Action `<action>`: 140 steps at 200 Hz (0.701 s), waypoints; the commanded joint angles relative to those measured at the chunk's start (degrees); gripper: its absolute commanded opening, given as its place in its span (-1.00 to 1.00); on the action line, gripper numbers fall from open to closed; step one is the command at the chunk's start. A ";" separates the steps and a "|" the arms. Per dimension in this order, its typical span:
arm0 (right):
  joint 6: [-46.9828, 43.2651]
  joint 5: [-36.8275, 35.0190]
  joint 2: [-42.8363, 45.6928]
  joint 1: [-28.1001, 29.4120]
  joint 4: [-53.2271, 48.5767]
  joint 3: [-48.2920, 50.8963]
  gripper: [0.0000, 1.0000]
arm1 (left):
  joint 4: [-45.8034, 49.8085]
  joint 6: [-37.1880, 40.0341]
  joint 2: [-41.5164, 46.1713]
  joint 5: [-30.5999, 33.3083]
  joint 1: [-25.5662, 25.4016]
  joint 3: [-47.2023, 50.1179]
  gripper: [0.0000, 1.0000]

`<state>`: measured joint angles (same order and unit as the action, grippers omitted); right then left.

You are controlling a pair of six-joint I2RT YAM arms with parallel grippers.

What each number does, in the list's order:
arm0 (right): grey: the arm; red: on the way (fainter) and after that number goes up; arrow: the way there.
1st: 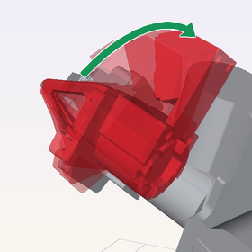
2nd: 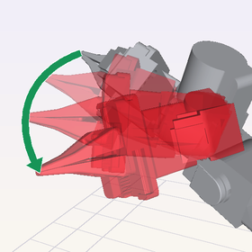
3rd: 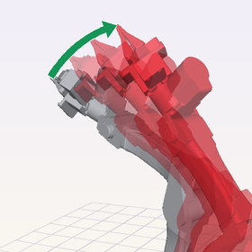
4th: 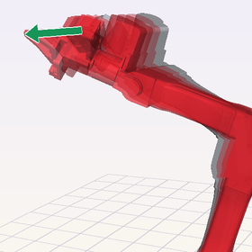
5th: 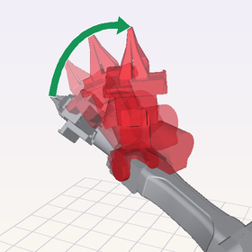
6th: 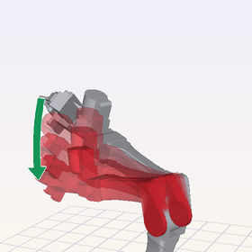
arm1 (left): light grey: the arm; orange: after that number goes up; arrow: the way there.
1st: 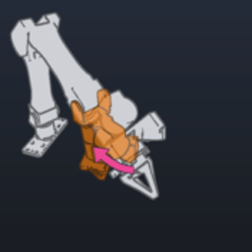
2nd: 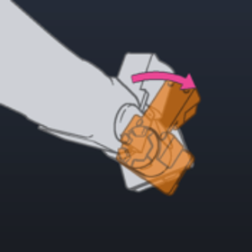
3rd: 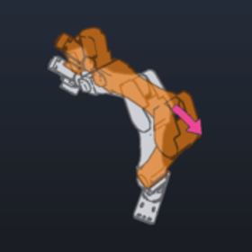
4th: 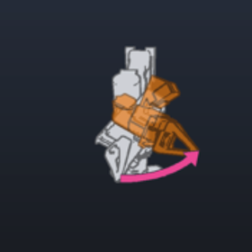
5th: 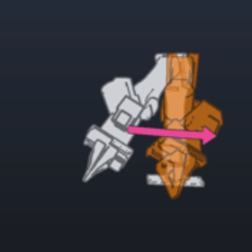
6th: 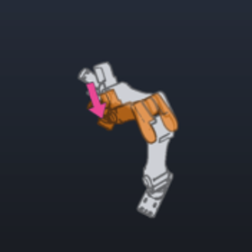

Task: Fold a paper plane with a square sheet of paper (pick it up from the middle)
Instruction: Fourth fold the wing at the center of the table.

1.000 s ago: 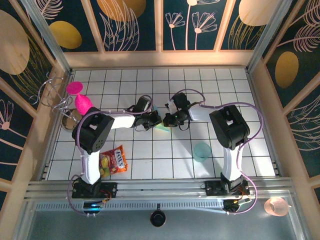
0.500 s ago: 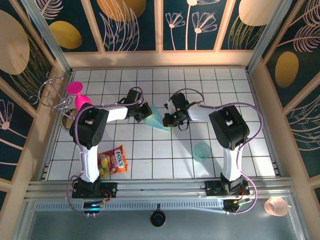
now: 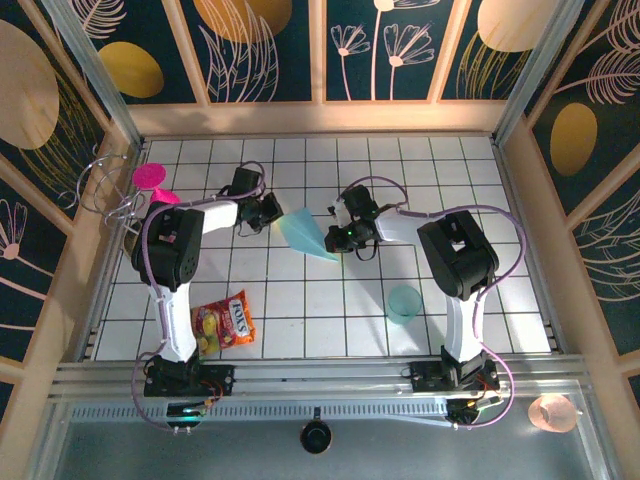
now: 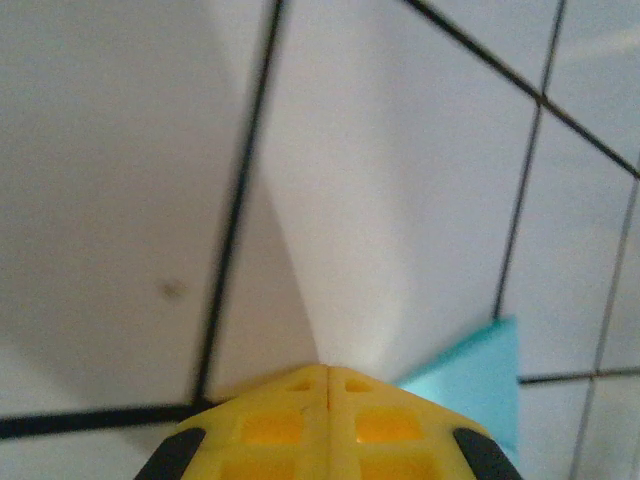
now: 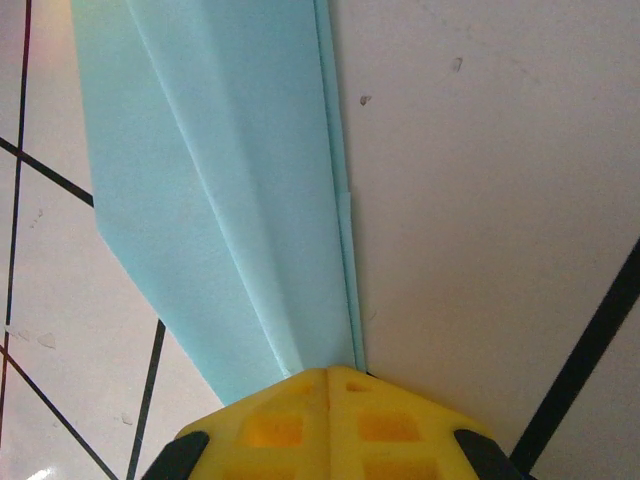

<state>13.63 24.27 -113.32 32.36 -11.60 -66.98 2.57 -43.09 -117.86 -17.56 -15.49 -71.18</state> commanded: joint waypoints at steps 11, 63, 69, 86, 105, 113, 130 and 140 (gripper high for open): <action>0.90 -5.46 -3.92 -0.19 -6.76 2.70 -0.91 | 5.44 4.93 1.81 6.04 2.08 -4.90 -0.89; 3.87 0.51 0.58 -0.28 -2.06 0.74 -0.87 | 1.50 0.80 9.00 1.48 -3.66 -0.31 -0.84; 4.49 1.55 1.37 -0.36 -0.90 0.49 -0.85 | 0.13 -0.28 9.18 0.75 -4.80 0.65 -0.83; 6.28 5.58 3.38 -0.70 2.71 -0.42 -0.79 | -3.21 -3.46 9.10 -0.84 -7.64 3.17 -0.83; 8.47 10.03 5.14 -0.65 7.45 -0.30 -0.73 | -8.09 -7.06 9.01 -2.84 -9.49 6.23 -0.83; 9.11 11.53 5.34 -0.67 8.74 -0.26 -0.71 | -9.23 -7.88 8.62 -3.51 -9.88 6.85 -0.84; 9.38 12.53 4.53 -0.67 8.88 -0.85 -0.71 | -9.45 -8.22 7.64 -3.89 -10.75 7.02 -0.85; 9.19 12.20 3.67 -0.70 8.50 -1.11 -0.73 | -9.42 -8.17 7.16 -3.79 -11.10 7.17 -0.87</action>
<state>21.19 33.28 -110.17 31.92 -5.30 -67.11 -3.25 -48.62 -109.58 -19.77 -26.46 -64.58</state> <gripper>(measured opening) 0.142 0.075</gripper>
